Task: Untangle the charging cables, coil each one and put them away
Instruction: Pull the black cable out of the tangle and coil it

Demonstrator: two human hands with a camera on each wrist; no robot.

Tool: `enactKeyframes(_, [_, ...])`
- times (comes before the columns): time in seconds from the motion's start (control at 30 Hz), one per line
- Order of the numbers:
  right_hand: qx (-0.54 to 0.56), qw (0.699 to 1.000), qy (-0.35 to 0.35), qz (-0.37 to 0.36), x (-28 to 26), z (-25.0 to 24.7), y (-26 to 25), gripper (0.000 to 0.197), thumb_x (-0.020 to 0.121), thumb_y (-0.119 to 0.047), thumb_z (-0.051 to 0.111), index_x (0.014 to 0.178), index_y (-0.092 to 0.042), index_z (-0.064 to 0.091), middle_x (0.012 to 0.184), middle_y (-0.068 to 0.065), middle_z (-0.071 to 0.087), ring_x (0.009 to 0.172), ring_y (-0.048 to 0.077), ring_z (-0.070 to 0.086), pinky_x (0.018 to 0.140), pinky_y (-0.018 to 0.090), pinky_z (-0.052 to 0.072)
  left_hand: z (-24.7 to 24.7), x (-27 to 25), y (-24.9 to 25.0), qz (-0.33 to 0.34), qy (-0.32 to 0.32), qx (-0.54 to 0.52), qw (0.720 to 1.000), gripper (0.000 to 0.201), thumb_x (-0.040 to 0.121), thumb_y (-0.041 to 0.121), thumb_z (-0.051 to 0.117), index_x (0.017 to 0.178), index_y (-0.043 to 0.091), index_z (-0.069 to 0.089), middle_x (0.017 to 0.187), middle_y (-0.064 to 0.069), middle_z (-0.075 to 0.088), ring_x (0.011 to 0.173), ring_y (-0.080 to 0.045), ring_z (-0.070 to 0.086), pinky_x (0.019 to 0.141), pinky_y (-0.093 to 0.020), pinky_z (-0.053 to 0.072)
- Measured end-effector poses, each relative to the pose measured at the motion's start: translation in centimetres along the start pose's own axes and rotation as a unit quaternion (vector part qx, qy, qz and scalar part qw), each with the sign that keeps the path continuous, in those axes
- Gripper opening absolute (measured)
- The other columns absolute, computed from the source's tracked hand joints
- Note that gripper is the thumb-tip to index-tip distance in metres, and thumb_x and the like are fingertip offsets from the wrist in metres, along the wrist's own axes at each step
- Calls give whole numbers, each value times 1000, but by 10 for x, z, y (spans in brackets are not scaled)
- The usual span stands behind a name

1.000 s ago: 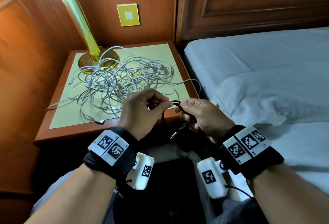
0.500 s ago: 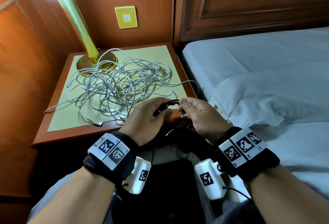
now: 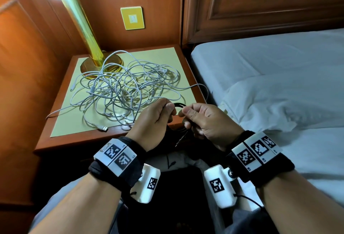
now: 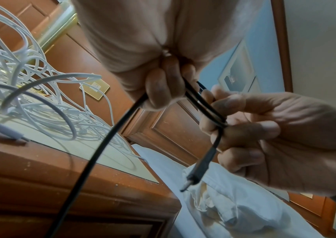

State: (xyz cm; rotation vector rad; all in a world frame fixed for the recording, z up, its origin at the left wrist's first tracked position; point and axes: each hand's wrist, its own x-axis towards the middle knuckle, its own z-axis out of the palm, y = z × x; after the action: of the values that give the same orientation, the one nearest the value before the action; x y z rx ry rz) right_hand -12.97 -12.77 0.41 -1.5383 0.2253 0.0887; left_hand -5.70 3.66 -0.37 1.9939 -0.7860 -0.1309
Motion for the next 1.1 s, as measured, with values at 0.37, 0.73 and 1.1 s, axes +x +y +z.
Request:
enactKeyframes(0.37, [-76,995,56,14,-1,-5,1,26,94,-37,64,99,-14,75,69,4,64,52,4,52,47,13,38,-1,7,-13,-15,35,-56,998,30,105,35,37,80,25,52,66,11,50,59,-1,48,61,-29,36])
enactKeyframes(0.73, [39,995,87,-21,-3,0,2,9,89,-15,73,93,-8,74,92,14,76,93,31,73,89,47,58,4,5,-13,-47,3,-111,993,29,99,46,39,80,30,54,60,14,48,53,-11,40,56,-35,31])
enactKeyframes(1.1, [177,980,89,-25,3,7,3,9,96,-3,58,93,-6,66,84,9,68,75,14,62,88,31,51,5,7,-12,-56,9,-124,991,26,96,46,43,84,30,60,66,9,47,56,-15,39,57,-38,32])
